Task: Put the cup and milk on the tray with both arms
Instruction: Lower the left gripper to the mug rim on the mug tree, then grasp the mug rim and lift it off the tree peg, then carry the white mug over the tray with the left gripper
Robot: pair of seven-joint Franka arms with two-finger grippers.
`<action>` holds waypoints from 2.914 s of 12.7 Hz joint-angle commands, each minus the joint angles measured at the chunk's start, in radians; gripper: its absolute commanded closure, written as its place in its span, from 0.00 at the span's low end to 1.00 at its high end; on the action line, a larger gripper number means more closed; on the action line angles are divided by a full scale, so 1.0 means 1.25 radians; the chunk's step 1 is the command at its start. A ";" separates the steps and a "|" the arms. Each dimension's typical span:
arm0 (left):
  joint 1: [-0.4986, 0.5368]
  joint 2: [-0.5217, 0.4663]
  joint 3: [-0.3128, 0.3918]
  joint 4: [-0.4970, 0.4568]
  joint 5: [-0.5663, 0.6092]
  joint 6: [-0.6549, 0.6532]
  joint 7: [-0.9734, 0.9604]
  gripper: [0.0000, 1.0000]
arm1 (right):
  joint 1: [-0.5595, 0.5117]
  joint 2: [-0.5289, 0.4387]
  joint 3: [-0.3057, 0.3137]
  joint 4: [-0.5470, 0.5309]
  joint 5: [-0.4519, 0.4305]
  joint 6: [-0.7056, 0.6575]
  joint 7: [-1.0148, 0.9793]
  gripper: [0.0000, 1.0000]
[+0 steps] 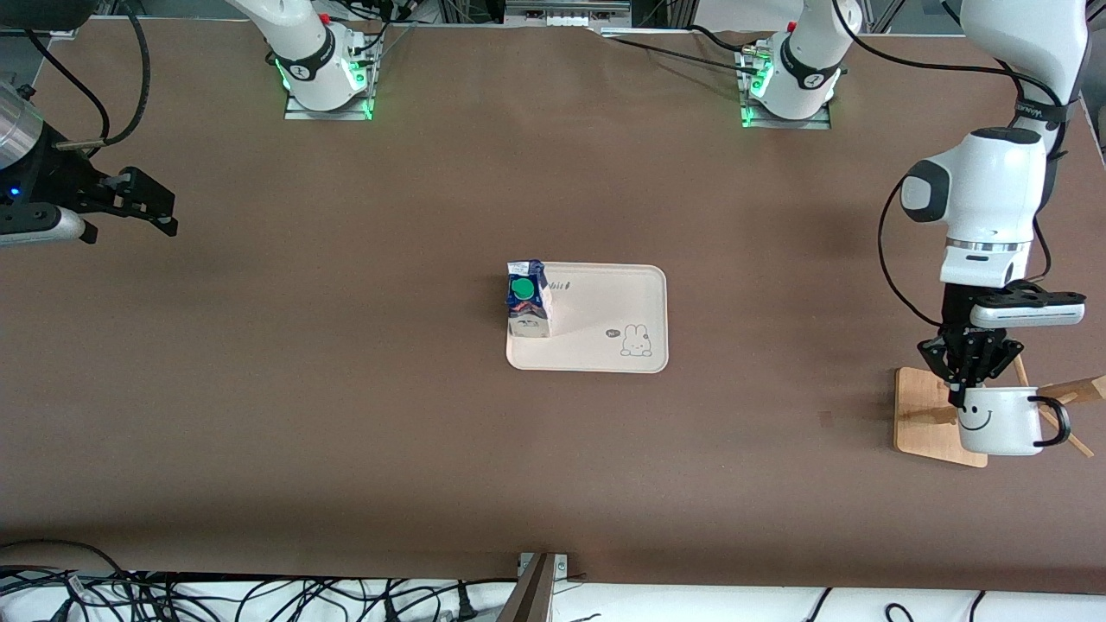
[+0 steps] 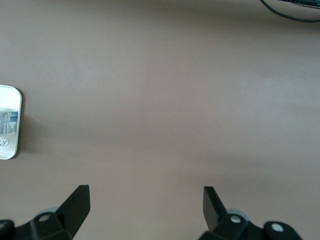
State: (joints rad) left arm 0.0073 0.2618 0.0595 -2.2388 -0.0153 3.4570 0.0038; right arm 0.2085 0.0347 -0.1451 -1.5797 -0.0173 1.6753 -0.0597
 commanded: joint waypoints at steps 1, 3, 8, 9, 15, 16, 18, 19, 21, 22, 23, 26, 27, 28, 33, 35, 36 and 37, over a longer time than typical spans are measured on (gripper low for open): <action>-0.014 -0.052 0.002 -0.035 0.010 -0.004 -0.014 1.00 | -0.004 0.005 0.004 0.014 -0.005 -0.003 0.001 0.00; -0.028 -0.074 0.000 -0.035 0.010 -0.036 -0.014 1.00 | -0.004 0.005 0.004 0.014 -0.005 -0.003 0.001 0.00; -0.088 -0.178 -0.001 -0.001 0.011 -0.347 -0.015 1.00 | -0.004 0.005 0.004 0.014 -0.005 -0.001 0.001 0.00; -0.098 -0.176 -0.002 -0.001 0.010 -0.365 -0.021 1.00 | -0.004 0.005 0.004 0.014 -0.005 -0.001 0.001 0.00; -0.140 -0.168 -0.039 0.154 0.021 -0.972 -0.026 1.00 | -0.004 0.005 0.004 0.013 -0.005 0.004 0.001 0.00; -0.147 -0.169 -0.041 0.181 0.021 -1.055 -0.032 1.00 | -0.004 0.005 0.004 0.013 -0.005 0.004 0.001 0.00; -0.164 -0.163 -0.049 0.231 0.021 -1.191 -0.025 1.00 | -0.004 0.005 0.004 0.013 -0.005 0.004 0.001 0.00; -0.171 -0.146 -0.051 0.271 0.021 -1.247 -0.026 1.00 | -0.004 0.005 0.004 0.014 -0.005 0.004 0.001 0.00; -0.190 -0.114 -0.052 0.322 0.021 -1.328 -0.026 1.00 | -0.004 0.005 0.004 0.013 -0.005 0.004 0.001 0.00; -0.202 -0.108 -0.052 0.325 0.021 -1.338 -0.029 1.00 | -0.004 0.005 0.004 0.014 -0.005 0.004 0.001 0.00; -0.222 -0.092 -0.054 0.334 0.021 -1.351 -0.032 1.00 | -0.004 0.005 0.004 0.013 -0.005 0.004 0.001 0.00; -0.295 -0.011 -0.052 0.440 0.022 -1.434 -0.034 1.00 | -0.002 0.005 0.004 0.014 -0.005 0.004 0.001 0.00; -0.314 0.004 -0.052 0.459 0.021 -1.441 -0.035 1.00 | -0.002 0.005 0.004 0.013 -0.005 0.004 0.001 0.00; -0.324 0.014 -0.054 0.467 0.020 -1.442 -0.039 1.00 | -0.002 0.004 0.004 0.014 -0.005 0.004 0.001 0.00; -0.407 0.118 -0.054 0.540 0.007 -1.435 -0.161 1.00 | -0.001 0.005 0.004 0.014 -0.003 0.004 0.001 0.00; -0.453 0.145 -0.054 0.550 0.005 -1.410 -0.164 1.00 | -0.001 0.005 0.006 0.014 -0.003 0.004 0.001 0.00; -0.470 0.160 -0.054 0.564 0.005 -1.393 -0.164 1.00 | -0.001 0.005 0.004 0.014 -0.003 0.005 0.001 0.00; -0.479 0.183 -0.055 0.587 0.001 -1.379 -0.163 1.00 | -0.001 0.005 0.004 0.013 -0.003 0.008 0.001 0.00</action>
State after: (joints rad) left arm -0.5583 0.4374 -0.0174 -1.5859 -0.0156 1.7295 -0.1899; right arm 0.2099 0.0348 -0.1441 -1.5795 -0.0173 1.6830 -0.0596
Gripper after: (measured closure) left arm 0.916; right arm 0.000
